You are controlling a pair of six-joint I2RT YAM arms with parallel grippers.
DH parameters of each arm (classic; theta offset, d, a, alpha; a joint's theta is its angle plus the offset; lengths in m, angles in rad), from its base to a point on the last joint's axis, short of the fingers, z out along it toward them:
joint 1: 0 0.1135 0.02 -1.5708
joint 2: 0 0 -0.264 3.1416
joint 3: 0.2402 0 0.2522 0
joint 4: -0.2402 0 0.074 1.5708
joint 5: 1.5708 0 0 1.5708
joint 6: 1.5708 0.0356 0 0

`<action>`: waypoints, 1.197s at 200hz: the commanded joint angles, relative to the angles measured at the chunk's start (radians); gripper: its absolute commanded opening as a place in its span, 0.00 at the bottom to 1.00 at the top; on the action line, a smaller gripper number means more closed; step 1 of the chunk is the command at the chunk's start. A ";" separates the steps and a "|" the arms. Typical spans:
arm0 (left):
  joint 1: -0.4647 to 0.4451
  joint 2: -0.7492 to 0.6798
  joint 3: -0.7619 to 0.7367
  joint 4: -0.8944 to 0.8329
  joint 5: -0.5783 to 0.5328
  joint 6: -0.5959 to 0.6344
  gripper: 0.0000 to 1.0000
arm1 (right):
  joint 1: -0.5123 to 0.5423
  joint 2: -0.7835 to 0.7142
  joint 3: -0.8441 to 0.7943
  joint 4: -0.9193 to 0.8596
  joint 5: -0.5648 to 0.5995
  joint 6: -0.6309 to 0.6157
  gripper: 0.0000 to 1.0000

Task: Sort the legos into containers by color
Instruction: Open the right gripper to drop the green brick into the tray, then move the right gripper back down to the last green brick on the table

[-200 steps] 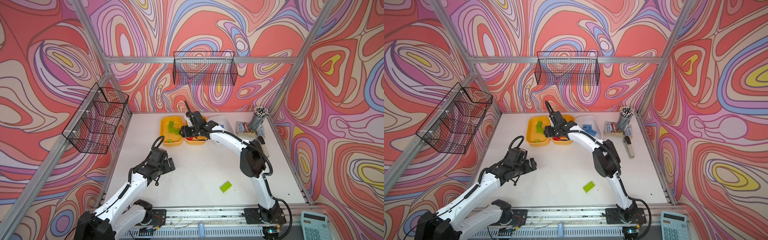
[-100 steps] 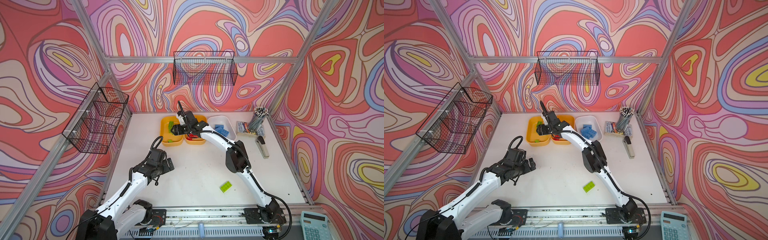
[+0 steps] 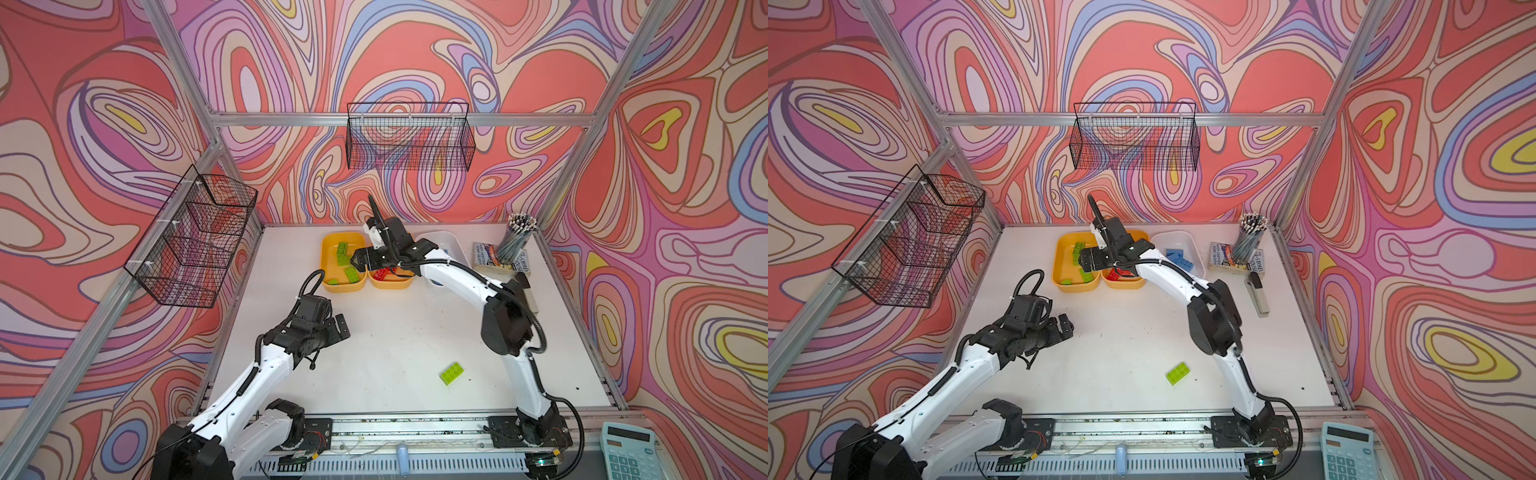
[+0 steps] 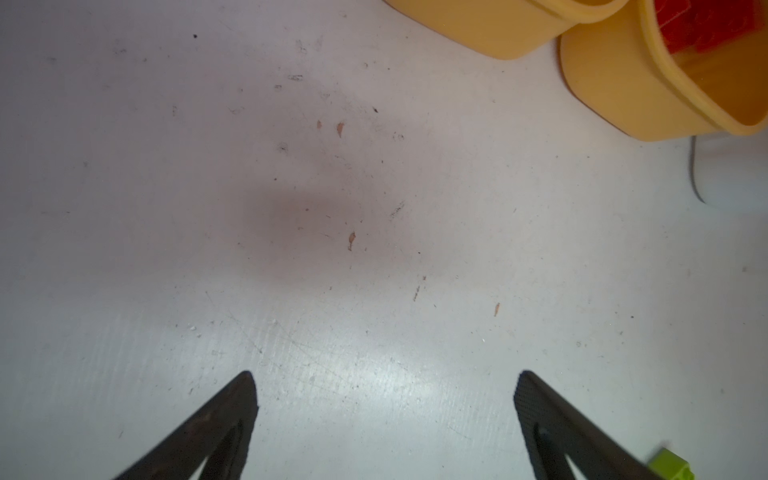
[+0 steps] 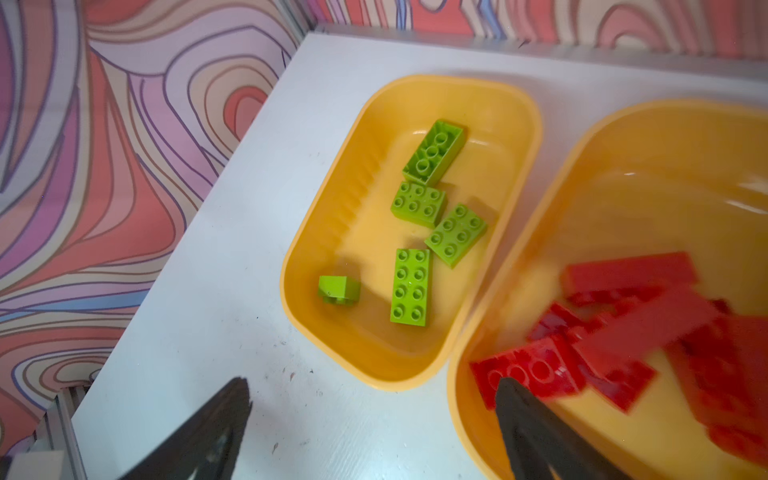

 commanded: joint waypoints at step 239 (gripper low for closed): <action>-0.542 -0.295 -0.180 -0.041 -0.240 -0.259 1.00 | 0.280 -0.867 -1.330 -0.057 0.242 0.393 0.94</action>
